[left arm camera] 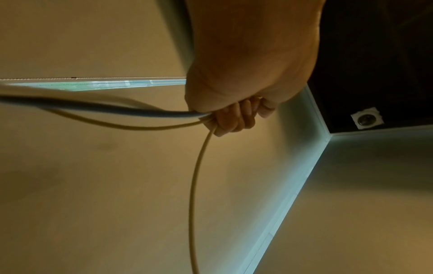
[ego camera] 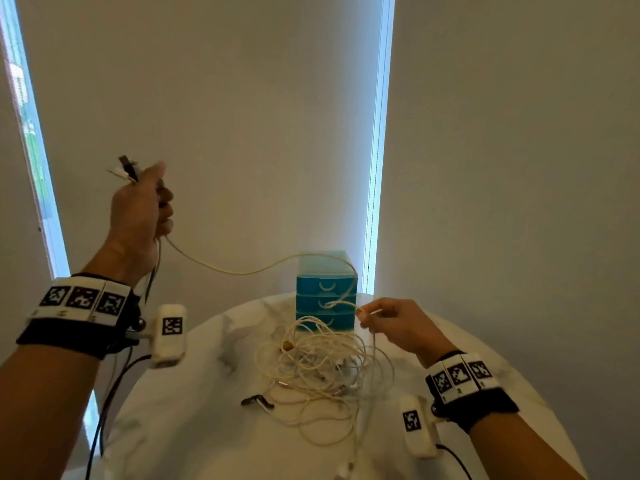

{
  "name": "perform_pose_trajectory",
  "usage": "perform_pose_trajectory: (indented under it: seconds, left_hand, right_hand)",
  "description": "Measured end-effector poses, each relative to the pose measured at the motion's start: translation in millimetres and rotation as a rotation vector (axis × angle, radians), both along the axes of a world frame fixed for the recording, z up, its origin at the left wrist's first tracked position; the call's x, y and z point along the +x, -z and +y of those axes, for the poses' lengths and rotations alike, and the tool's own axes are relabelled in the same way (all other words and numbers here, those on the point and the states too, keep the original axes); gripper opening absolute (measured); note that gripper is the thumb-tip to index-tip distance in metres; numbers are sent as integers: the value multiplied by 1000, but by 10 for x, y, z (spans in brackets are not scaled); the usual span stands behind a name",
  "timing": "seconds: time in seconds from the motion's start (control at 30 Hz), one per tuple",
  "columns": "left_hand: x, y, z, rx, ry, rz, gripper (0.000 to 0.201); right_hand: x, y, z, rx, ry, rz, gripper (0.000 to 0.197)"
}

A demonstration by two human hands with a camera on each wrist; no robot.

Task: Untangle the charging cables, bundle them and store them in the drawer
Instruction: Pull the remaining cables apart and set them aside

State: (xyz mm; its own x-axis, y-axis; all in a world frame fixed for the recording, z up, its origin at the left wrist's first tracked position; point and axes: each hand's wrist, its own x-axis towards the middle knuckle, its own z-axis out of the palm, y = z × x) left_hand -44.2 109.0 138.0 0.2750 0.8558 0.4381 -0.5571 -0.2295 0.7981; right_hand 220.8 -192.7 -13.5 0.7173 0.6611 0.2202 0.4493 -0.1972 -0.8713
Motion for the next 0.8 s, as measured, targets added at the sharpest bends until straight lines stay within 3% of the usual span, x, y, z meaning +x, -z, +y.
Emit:
perform_pose_trajectory:
  seconds: [0.2,0.37,0.47,0.6,0.67,0.8]
  left_hand:
    - [114,64,-229,232,-50,233,50]
    - [137,67,-289,255,-92,298,59]
    - [53,26,-266,219,-154,288,61]
    - [-123,-30,-169,244,-210,286,63]
    - [-234,-35,-100,240,-223,285,64]
    - [-526,-75,61,172,-312,255,62]
  right_hand:
    - [-33,-438,-49,427,235,-153,15]
    - [-74,-813,-109,673,347,-191,14]
    - [-58,-887,-73,823,403,-102,13]
    - [-46,-944,82,1102,322,255,17]
    - [-46,-986,176,1102,300,343,16]
    - [-65,-952,492,923,335,294,16]
